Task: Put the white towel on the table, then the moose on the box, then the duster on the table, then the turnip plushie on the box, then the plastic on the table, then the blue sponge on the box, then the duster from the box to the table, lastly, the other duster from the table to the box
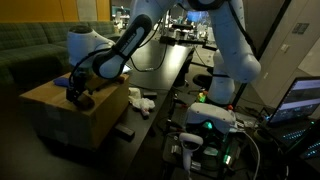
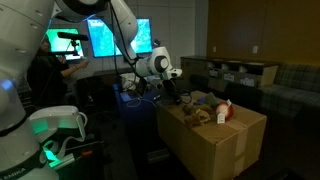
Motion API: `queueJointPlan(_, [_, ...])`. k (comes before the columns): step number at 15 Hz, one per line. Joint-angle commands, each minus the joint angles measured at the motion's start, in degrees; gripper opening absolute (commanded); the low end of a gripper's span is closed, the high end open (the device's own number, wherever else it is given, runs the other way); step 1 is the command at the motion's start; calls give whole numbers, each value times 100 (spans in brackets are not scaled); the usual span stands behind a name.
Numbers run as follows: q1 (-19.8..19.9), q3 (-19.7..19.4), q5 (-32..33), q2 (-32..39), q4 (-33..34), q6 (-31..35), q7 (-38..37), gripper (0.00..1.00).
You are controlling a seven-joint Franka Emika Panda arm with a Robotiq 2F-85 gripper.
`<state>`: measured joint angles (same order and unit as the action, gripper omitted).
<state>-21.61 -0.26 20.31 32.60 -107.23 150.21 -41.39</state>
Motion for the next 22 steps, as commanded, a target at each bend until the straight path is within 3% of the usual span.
queueJointPlan(1, [84, 86, -385, 81, 188, -31, 505, 67])
queueJointPlan(5, [89, 129, -669, -48, 131, -88, 894, 34])
queueJointPlan(13, [159, 254, -973, -1007, -630, -294, 1733, 33])
queueJointPlan(22, [712, 641, -1523, -2640, -2389, -144, 2591, 33])
